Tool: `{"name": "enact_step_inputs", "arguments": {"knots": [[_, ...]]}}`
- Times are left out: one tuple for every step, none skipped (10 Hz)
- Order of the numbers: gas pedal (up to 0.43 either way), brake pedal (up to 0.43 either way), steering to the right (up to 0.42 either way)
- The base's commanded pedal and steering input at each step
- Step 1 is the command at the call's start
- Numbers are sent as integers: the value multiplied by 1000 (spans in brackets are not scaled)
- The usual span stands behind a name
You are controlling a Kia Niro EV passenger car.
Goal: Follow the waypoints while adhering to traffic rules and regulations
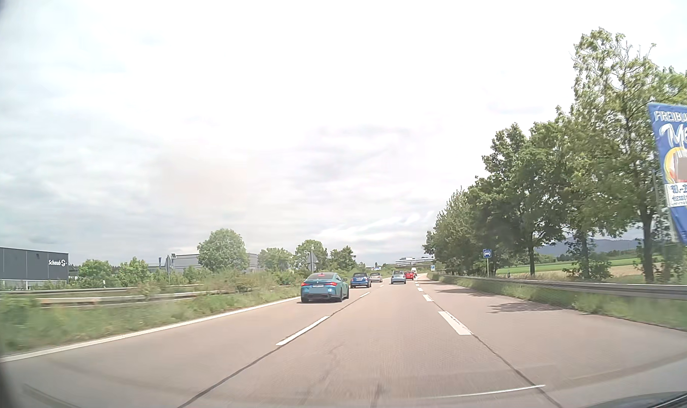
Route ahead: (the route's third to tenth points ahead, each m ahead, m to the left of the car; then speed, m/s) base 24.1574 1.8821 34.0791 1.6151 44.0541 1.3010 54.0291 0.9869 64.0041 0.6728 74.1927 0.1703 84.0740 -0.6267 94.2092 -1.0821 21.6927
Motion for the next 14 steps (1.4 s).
{"name": "enact_step_inputs", "arguments": {"knots": [[189,0,0],[209,0,0],[220,0,1],[220,0,1],[220,0,1],[220,0,1],[220,0,1],[220,0,2],[220,0,2],[220,0,2],[220,0,2],[220,0,2],[220,0,2],[220,0,2]]}}
